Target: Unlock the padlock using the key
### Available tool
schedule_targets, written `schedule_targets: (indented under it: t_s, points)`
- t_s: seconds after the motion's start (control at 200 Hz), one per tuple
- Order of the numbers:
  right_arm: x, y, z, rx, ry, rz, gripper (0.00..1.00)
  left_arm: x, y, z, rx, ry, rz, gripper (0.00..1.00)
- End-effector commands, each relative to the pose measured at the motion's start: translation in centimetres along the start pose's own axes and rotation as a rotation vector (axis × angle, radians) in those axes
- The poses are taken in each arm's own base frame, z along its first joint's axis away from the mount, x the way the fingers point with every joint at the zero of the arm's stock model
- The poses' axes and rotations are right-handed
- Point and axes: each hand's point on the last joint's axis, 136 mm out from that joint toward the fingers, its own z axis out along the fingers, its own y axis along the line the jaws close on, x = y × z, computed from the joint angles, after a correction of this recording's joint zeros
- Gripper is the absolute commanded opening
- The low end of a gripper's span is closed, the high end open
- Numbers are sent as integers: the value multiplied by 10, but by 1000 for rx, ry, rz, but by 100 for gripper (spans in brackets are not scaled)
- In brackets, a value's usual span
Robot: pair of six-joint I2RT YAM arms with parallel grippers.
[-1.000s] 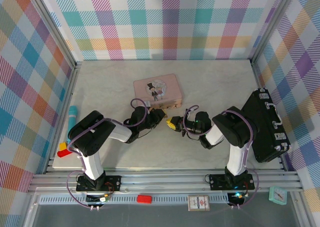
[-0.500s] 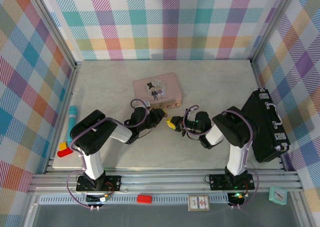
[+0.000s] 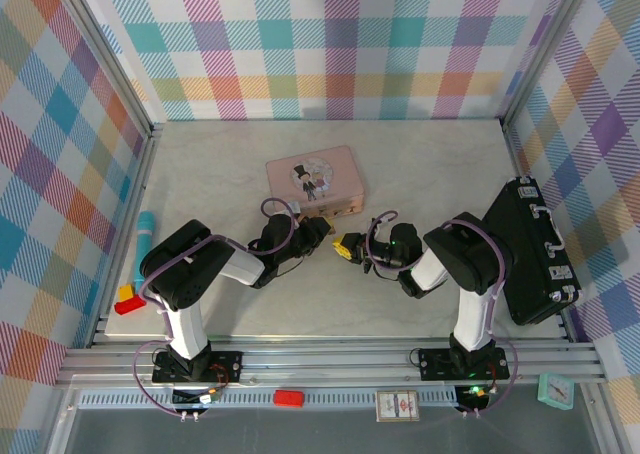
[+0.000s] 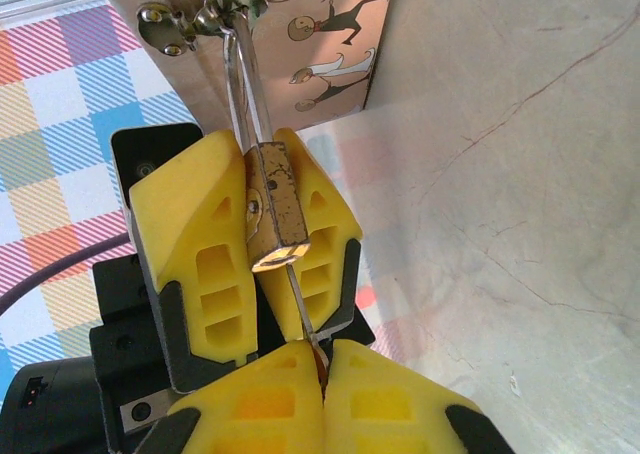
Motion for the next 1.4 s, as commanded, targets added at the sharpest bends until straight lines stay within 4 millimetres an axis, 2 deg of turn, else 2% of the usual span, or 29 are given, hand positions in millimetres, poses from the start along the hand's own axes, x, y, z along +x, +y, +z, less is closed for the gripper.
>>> schedule_targets:
  t_s: [0.0, 0.785, 1.395]
  points:
    - [-4, 9, 3, -37, -8, -19, 0, 2, -24, -1, 110, 19, -63, 0]
    - [-6, 19, 6, -60, -9, -24, 0, 5, -26, -2, 119, 22, -63, 0]
    - [-9, 18, 7, -58, -17, -13, 0, 7, -31, -3, 130, 21, -58, 0]
